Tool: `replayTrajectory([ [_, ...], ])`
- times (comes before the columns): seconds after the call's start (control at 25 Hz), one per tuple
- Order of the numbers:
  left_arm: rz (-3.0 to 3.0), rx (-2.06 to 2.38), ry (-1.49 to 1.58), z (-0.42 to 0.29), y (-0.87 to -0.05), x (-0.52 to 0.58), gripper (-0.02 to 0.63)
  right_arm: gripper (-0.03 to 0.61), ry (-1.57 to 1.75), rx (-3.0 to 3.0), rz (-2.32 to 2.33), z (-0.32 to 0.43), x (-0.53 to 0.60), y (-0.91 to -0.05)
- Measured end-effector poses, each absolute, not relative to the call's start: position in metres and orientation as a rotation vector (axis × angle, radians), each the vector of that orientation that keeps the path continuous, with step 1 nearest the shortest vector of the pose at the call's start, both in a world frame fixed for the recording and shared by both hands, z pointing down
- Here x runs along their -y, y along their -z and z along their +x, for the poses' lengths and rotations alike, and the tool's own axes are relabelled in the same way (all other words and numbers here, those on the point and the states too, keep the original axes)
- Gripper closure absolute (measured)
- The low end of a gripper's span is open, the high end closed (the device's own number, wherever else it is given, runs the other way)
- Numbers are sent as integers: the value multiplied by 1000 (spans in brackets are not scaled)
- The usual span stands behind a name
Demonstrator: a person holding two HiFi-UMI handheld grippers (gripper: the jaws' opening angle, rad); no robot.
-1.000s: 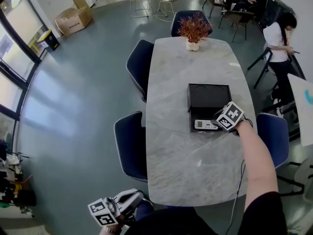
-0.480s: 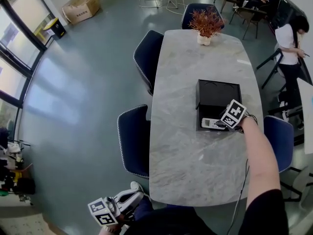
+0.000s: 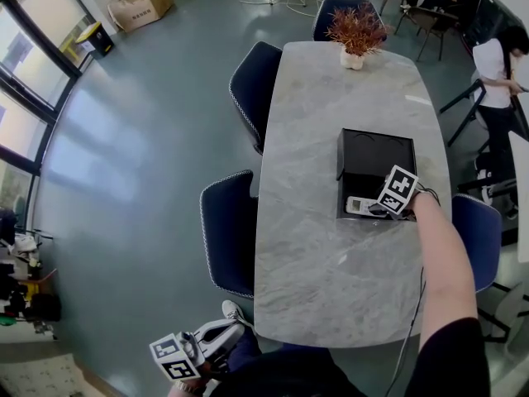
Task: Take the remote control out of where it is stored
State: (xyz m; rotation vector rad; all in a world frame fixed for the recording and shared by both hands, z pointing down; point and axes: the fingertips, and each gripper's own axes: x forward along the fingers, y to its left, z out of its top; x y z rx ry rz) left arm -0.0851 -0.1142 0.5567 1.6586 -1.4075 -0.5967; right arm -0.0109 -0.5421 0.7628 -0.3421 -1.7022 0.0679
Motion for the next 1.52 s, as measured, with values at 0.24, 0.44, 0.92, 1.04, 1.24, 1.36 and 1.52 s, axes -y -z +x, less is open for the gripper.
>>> replayTrajectory([
  [0.24,1653,1400,598,-85,-558,116,609,378,-68,1668,-404,-8,534,-767],
  [0.44,1649,1394,602,-85,-560,116,609,379,-34,1658,-451,-11,526,-767],
  [0.92,1638,1391,610,-83,-562,116,609,428,39,1570,-562,-10,516,-767],
  [1.04,1636,1389,607,-83,-562,115,609,436,39,1580,-562,-11,516,-765],
  [1.24,1644,1385,605,-83,-561,115,609,457,38,1647,-516,-15,520,-761],
  [1.36,1653,1378,602,-81,-560,115,609,462,46,1671,-489,-13,522,-760],
  [1.52,1657,1370,602,-81,-559,116,609,463,45,1723,-449,-13,528,-751],
])
